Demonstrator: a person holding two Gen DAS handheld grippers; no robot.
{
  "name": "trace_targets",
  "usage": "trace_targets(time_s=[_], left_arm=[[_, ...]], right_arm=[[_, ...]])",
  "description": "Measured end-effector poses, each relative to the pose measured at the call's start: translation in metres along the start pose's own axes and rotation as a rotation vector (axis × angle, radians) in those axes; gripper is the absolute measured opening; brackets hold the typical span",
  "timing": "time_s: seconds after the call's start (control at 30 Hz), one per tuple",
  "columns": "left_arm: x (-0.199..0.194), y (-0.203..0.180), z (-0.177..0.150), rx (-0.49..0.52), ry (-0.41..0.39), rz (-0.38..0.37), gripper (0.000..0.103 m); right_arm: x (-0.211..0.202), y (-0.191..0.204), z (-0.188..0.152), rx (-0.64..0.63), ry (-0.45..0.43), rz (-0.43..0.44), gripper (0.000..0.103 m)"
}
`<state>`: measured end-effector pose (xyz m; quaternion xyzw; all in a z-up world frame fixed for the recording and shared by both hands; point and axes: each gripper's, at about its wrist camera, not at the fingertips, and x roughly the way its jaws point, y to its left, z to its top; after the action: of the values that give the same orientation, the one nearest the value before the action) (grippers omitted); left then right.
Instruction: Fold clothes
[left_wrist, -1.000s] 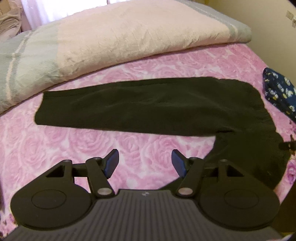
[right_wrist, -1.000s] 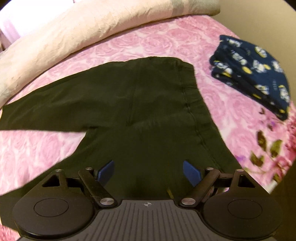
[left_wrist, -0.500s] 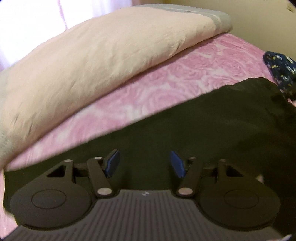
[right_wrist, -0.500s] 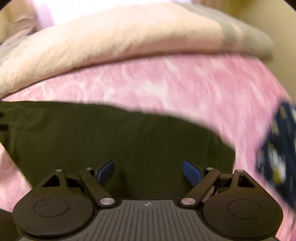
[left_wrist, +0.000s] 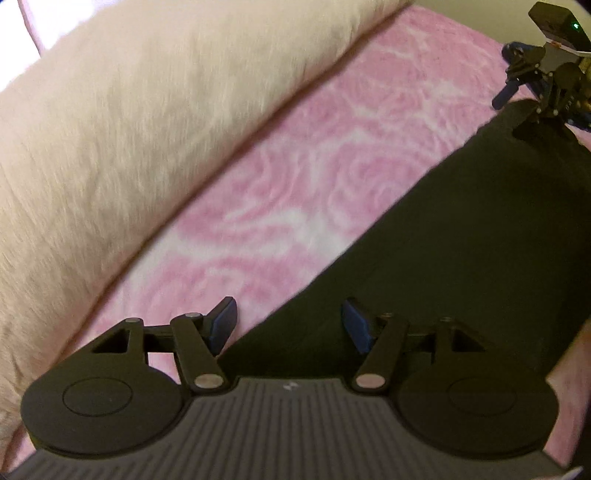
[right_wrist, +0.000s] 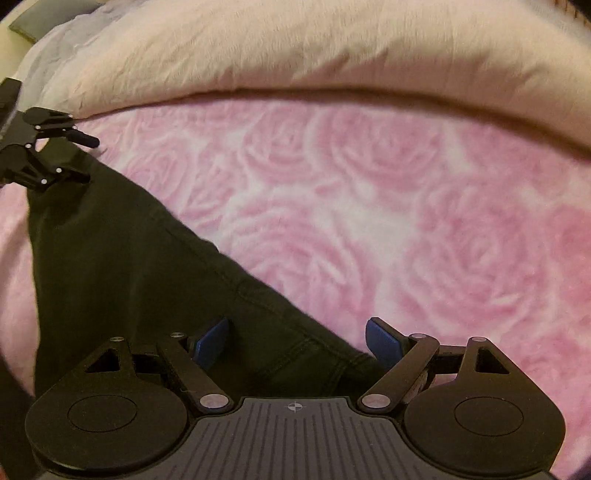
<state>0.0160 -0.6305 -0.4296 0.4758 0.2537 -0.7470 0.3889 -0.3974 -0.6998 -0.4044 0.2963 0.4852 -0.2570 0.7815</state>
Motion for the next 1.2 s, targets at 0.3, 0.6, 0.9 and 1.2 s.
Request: trace_targets(time_s=[0.3, 0.6, 0.9, 1.2], left_arm=[[-0.02, -0.013, -0.016, 0.079, -0.059, 0.011, 0.008], [-0.149, -0.098, -0.092, -0.149, -0.253, 0.128, 0.006], [-0.193, -0.23, -0.226, -0.495, -0.051, 0.076, 0.009], [-0.208, -0.224, -0.245, -0.683, -0.025, 0.153, 0.038]], right_arm=[[-0.021, 0.002, -0.006, 0.046, -0.074, 0.013, 0.023], [-0.125, 0.136, -0.082, -0.178, -0.31, -0.279, 0.019], [-0.131, 0.269, -0.248, -0.221, -0.062, -0.435, 0.019], [-0.138, 0.236, -0.318, 0.601, -0.135, -0.341, 0.084]])
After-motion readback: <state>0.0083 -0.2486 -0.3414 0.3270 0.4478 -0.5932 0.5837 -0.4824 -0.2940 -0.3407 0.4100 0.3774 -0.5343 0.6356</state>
